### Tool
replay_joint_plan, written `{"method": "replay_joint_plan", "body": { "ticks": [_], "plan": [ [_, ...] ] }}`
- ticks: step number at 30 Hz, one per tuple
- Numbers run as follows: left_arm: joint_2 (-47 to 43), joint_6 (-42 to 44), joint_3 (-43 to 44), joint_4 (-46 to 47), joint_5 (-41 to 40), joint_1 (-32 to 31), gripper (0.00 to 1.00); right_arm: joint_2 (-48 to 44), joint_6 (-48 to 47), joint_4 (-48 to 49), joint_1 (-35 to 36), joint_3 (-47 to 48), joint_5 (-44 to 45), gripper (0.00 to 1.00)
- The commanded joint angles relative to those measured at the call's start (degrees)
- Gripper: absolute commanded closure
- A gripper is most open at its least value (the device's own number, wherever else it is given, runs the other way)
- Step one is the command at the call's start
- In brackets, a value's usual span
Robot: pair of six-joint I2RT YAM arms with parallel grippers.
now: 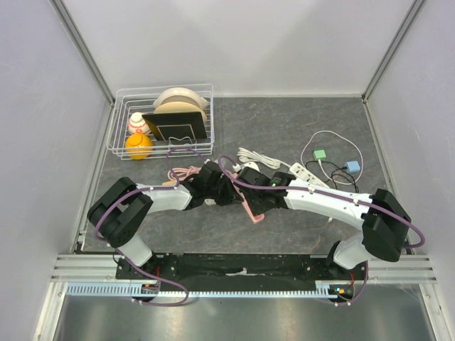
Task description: Insert the plug
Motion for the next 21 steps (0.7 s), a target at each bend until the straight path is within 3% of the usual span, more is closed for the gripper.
{"method": "replay_joint_plan", "body": {
  "ticks": [1,21],
  "plan": [
    [4.2,-1.5,-0.2,2.5,0.7,-3.2,0.86,1.3,1.0,-1.1,0.2,-0.1,2.1,1.0],
    [4.3,-2.3,-0.1,2.1,0.1,-3.1,0.88,9.5,4.3,-11.0,3.4,4.0,10.1,1.0]
  ]
}}
